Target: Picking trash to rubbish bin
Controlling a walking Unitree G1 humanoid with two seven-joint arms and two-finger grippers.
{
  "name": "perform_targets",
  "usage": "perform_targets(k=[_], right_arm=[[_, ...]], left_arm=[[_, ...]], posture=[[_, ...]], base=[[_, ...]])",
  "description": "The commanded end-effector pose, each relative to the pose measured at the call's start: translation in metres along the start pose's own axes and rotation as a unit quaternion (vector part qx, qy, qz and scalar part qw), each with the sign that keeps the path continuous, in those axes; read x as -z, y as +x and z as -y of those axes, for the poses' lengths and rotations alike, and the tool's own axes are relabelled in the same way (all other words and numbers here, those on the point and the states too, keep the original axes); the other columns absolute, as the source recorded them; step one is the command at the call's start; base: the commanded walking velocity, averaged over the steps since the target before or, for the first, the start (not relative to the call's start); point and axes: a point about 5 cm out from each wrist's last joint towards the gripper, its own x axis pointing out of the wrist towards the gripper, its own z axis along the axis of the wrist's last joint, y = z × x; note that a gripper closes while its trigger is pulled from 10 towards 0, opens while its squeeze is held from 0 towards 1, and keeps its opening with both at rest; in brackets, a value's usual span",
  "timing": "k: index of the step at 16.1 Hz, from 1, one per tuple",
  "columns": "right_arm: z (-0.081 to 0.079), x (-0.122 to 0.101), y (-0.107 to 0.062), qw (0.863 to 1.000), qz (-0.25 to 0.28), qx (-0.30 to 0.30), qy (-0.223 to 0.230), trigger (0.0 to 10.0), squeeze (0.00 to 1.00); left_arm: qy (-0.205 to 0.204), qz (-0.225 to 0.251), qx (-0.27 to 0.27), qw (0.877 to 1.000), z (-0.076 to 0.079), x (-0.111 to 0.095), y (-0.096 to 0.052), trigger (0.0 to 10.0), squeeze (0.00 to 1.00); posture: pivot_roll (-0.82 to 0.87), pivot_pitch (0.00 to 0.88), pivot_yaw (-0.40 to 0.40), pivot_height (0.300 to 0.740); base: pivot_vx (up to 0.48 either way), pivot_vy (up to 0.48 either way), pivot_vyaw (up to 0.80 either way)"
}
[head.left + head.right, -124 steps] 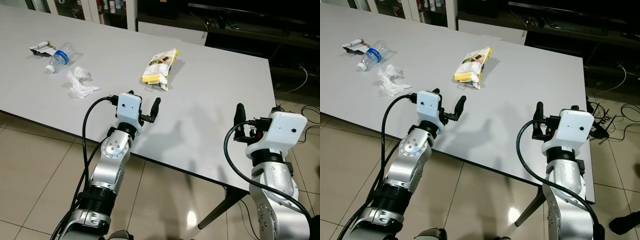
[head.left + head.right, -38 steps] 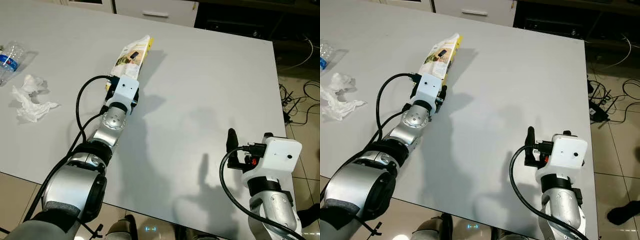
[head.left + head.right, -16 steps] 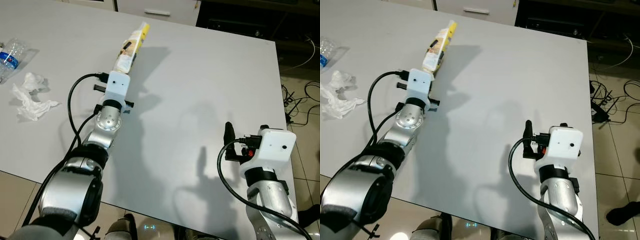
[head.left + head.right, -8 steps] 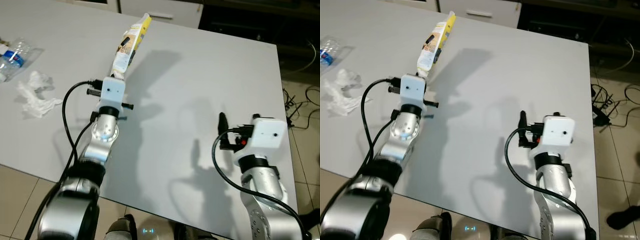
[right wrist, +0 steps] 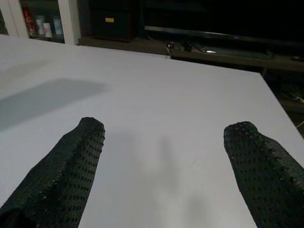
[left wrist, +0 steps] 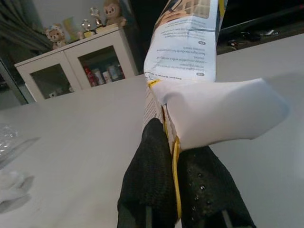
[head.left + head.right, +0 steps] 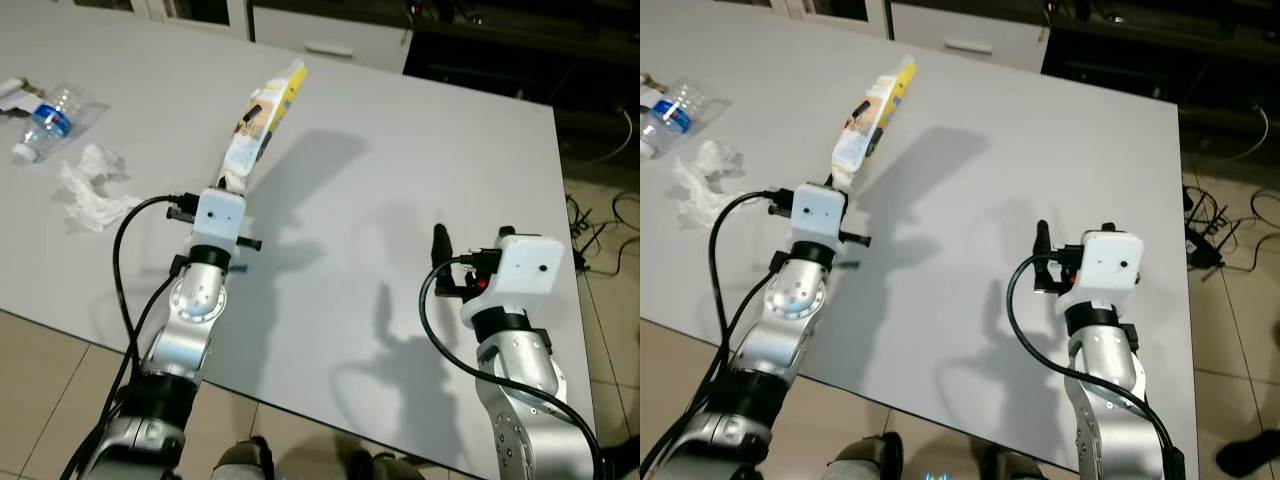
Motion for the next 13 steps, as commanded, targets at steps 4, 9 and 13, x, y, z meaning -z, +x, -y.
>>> perform_targets(k=[4, 9, 13], right_arm=[[0.006, -0.0009, 0.0013, 1.0, 0.007, 0.006, 0.003, 10.0, 0.0], [0.0061, -0.0012, 0.0013, 1.0, 0.011, 0.008, 0.003, 10.0, 0.0], [0.0057, -0.0008, 0.001, 1.0, 0.012, 0.012, 0.004, 10.0, 0.0]], left_arm=[[-0.037, -0.023, 0.001, 0.999, 0.0052, -0.0034, -0.0006, 10.0, 0.0], [-0.056, -0.039, 0.013, 0.998, 0.0082, -0.0059, 0.0041, 10.0, 0.0], [-0.064, -0.052, 0.019, 0.996, 0.0104, -0.0056, 0.0068, 10.0, 0.0]], posture=[[0.15, 0.111, -0.061, 0.74], [0.15, 0.104, -0.054, 0.74], [0.14, 0.103, -0.045, 0.74]], base=[[0.0, 0.0, 0.0], [0.0, 0.102, 0.0], [0.0, 0.151, 0.0]])
